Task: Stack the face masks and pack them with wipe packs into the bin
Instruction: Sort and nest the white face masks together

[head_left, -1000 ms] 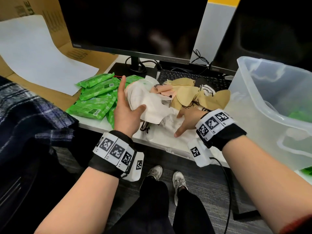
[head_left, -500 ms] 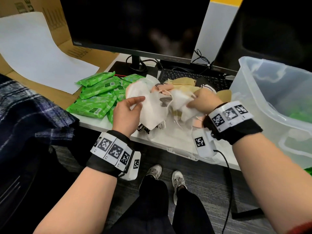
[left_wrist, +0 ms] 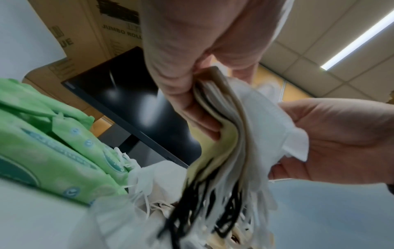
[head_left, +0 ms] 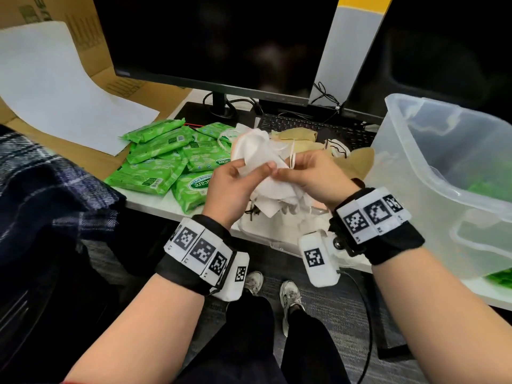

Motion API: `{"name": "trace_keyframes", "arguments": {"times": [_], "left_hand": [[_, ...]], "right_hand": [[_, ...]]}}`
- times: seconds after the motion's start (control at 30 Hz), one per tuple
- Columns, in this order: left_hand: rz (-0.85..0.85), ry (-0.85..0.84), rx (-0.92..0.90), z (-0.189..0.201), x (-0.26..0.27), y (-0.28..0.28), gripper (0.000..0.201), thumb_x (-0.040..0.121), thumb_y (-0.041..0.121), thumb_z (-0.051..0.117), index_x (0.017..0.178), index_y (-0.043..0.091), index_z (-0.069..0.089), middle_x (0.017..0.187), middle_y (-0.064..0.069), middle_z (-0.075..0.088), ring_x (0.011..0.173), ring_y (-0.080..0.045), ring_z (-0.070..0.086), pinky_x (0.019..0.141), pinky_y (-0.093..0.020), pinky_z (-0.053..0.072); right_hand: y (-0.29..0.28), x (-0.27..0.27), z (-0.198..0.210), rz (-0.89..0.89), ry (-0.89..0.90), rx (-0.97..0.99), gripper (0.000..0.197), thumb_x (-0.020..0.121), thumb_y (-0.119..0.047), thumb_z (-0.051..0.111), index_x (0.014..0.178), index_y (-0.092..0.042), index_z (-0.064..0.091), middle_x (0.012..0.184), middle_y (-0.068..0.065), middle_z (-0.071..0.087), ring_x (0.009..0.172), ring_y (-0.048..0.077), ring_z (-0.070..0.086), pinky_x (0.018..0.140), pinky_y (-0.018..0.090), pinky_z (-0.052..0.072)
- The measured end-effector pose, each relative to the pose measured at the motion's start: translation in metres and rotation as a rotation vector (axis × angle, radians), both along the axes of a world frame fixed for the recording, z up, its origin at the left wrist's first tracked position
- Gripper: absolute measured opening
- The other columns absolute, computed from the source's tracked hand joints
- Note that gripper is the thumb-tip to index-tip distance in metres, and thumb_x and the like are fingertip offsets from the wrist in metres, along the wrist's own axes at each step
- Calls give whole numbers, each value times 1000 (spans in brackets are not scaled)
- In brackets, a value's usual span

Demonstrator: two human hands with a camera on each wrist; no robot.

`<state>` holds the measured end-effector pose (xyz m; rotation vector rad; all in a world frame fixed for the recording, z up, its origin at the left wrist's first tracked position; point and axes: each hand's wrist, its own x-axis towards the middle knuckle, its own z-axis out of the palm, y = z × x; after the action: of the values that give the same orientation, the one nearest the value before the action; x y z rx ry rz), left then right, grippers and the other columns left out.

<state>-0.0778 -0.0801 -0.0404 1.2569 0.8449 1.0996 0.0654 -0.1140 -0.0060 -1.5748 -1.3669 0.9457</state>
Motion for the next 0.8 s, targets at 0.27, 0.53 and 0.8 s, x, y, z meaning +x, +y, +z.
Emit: {"name": "trace_keyframes", "arguments": {"times": [0.27,0.53,0.8], "left_hand": [[120,31,-1,-5,-1,6,31,79,-3,67,109,-1,62,106,-15,66,88,-20,63,85,-32,52],[89,-10,181,-15,-7,9,69,75,-12,64,117,39,46,124,14,50,117,-16,52,94,-33,49],[33,100,58,-9,-3,5,22,86,8,53,80,20,70,87,-2,68,90,-17,62,81,-30,48]], "right_hand": [[-3,7,-2,-189,-44,52,24,85,-11,51,79,1,70,65,2,65,68,16,55,60,17,43],[0,20,9,-395,-52,341,14,67,-12,71,59,-24,71,72,0,71,78,18,66,83,39,54],[-10,-16,16,46,120,360,12,82,5,61,75,-1,67,58,-4,68,60,8,64,67,18,52]]}}
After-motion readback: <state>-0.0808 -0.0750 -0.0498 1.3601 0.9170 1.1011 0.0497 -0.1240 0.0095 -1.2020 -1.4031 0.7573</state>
